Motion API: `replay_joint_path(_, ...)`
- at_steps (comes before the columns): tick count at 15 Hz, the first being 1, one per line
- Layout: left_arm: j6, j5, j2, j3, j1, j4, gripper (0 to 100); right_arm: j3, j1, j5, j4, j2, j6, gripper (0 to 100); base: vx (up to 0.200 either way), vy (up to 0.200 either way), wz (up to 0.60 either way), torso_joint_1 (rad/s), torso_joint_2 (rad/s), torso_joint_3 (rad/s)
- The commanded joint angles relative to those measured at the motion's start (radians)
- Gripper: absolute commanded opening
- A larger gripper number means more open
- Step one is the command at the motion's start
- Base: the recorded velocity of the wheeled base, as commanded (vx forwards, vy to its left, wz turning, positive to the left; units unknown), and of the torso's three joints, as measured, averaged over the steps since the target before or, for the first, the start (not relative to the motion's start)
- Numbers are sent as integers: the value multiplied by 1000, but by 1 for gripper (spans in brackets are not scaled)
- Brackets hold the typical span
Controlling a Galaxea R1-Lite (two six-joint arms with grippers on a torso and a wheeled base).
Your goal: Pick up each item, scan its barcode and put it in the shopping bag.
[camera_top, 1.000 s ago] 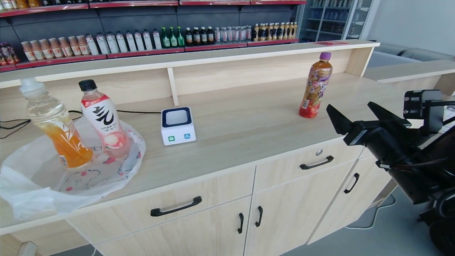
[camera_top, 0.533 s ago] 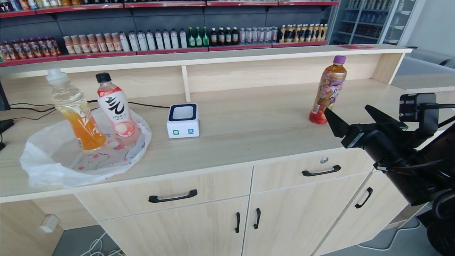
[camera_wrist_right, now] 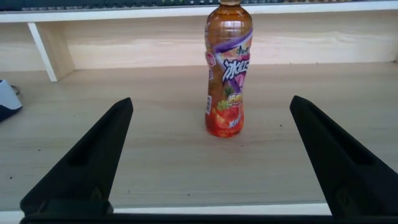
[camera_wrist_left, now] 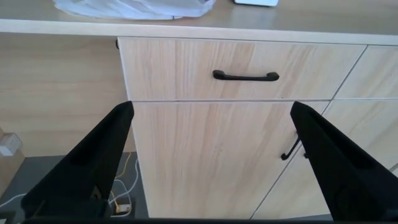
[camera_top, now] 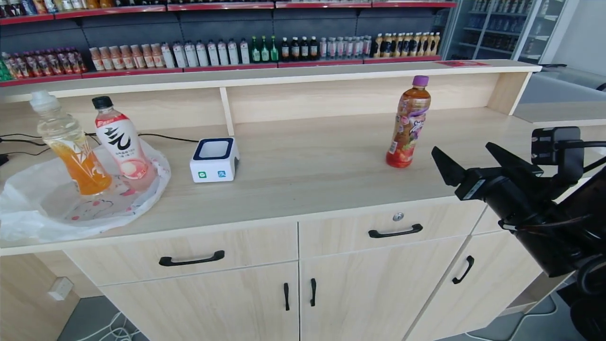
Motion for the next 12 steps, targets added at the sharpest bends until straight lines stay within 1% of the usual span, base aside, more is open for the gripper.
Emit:
replay_joint_path(1, 0, 1, 0, 0, 1, -1, 100, 0, 7, 0, -1, 4, -1, 100, 0, -200, 600, 2, 12, 2)
replay_joint_path(3, 0, 1, 0, 0, -1, -1, 100, 2, 9, 0, -1, 4, -1, 100, 0, -200, 600, 5, 0, 2)
replay_joint_path(4, 0, 1, 0, 0, 1, -1, 100, 19, 7, 0, -1, 4, -3, 100, 0, -200, 0, -2, 2, -2)
replay_joint_path(12, 0, 1, 0, 0, -1, -1, 100, 20, 9, 0, -1, 21, -5, 100, 0, -200, 0, 2, 3, 4)
